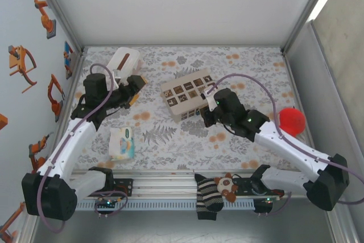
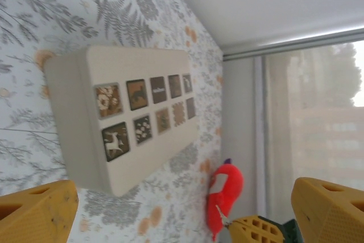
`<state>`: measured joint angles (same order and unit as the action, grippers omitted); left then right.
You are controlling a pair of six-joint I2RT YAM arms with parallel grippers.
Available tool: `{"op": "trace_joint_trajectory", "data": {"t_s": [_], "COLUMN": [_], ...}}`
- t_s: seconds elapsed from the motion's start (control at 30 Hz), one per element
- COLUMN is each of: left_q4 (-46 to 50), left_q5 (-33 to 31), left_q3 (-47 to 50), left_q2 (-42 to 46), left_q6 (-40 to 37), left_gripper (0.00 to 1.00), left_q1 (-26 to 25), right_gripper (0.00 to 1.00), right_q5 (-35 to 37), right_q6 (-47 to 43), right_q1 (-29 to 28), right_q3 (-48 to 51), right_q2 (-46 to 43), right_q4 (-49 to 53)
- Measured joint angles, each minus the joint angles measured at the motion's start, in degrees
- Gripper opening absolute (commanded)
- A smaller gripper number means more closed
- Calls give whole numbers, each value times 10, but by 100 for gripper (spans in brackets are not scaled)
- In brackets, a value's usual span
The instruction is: Unlock the padlock with the key
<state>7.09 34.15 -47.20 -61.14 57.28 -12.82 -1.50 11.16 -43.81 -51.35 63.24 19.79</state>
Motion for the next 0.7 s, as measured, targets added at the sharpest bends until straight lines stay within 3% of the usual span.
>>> {"op": "trace_joint_trajectory", "data": {"t_s": [0.13, 0.3, 0.7], "left_q4": [-88, -182, -319], "left_q5": [15, 19, 1], "left_q3": [48, 59, 43], "left_q2": [14, 0, -80], "left_q6": [99, 189, 293], "left_gripper": [100, 95, 74], "left_q1": [-17, -59, -137], "right_gripper": [0, 0, 0], "right_q5": [-35, -73, -137], "right_q6": [-10, -11, 4], "right_q1": [9, 9, 9], "right_q3": [2, 9, 26], "right_q2": [-3, 5, 32], "right_q4": [-76, -172, -314]}}
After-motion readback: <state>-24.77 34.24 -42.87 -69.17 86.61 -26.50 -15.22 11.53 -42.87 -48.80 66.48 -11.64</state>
